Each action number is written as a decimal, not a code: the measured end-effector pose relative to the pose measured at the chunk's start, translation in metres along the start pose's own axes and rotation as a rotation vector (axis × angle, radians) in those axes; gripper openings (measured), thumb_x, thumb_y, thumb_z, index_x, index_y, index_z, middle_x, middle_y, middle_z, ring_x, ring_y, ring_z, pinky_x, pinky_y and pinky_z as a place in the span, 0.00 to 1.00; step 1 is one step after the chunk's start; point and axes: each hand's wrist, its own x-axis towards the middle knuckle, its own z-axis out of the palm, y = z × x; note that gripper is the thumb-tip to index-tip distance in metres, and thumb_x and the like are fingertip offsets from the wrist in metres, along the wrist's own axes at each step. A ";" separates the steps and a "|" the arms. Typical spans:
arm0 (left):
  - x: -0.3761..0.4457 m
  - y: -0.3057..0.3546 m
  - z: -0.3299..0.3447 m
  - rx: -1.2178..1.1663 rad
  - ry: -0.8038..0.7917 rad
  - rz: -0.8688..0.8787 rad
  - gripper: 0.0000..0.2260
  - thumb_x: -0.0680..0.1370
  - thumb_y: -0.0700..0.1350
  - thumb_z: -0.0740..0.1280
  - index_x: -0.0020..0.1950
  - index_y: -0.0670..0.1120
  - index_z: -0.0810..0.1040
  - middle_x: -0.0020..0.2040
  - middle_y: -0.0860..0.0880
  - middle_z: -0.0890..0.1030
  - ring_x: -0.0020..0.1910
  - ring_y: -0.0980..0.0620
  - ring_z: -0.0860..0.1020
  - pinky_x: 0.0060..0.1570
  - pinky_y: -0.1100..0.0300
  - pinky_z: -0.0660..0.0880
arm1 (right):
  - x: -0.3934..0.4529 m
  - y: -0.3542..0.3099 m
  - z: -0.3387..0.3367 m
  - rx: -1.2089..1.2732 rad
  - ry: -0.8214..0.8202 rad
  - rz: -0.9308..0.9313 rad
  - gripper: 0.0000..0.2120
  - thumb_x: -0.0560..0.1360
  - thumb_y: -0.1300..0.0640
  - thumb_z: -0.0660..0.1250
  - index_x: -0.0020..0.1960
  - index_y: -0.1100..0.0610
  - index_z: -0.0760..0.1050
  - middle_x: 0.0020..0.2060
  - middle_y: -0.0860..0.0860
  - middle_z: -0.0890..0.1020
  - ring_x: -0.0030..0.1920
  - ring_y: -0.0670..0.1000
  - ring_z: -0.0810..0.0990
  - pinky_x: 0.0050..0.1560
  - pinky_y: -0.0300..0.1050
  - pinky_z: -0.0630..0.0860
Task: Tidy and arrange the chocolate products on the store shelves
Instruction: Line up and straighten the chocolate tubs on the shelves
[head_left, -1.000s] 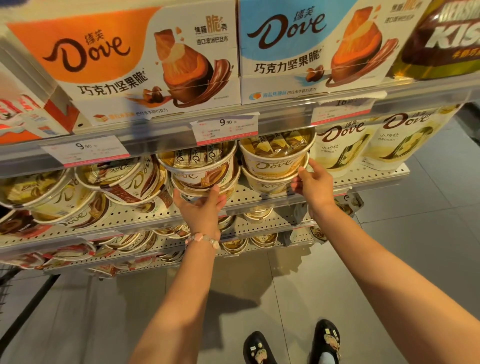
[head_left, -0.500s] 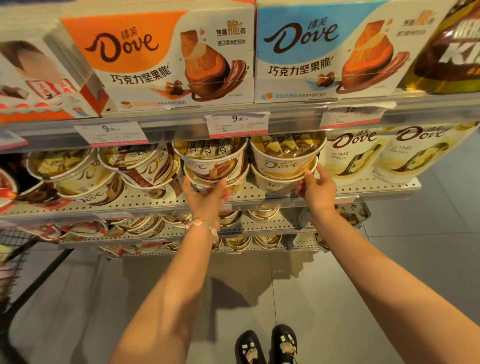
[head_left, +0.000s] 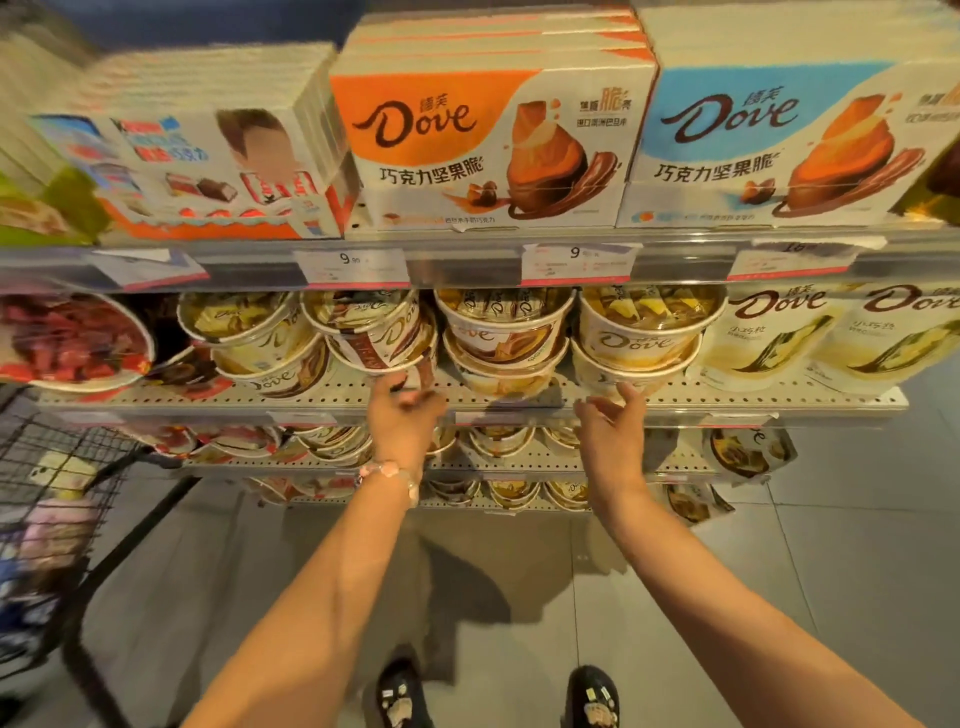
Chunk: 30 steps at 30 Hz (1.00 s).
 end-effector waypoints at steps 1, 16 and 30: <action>0.007 0.002 -0.015 0.035 0.046 0.036 0.17 0.70 0.28 0.68 0.52 0.44 0.68 0.41 0.44 0.77 0.42 0.50 0.77 0.47 0.55 0.75 | -0.008 0.001 0.014 -0.018 -0.016 -0.001 0.22 0.77 0.62 0.63 0.69 0.56 0.61 0.52 0.51 0.75 0.54 0.51 0.74 0.59 0.48 0.73; 0.120 0.016 -0.156 0.290 0.201 0.232 0.46 0.60 0.43 0.81 0.70 0.39 0.58 0.67 0.41 0.68 0.64 0.47 0.70 0.63 0.59 0.67 | -0.035 0.043 0.211 -0.235 -0.017 -0.175 0.42 0.64 0.65 0.78 0.71 0.61 0.59 0.64 0.53 0.69 0.64 0.48 0.69 0.64 0.30 0.64; 0.135 0.009 -0.140 0.122 0.265 0.111 0.50 0.58 0.43 0.82 0.71 0.39 0.55 0.68 0.43 0.66 0.65 0.49 0.68 0.56 0.69 0.61 | -0.004 0.081 0.253 -0.253 0.237 -0.216 0.59 0.54 0.48 0.83 0.74 0.59 0.52 0.69 0.55 0.64 0.71 0.51 0.63 0.71 0.42 0.60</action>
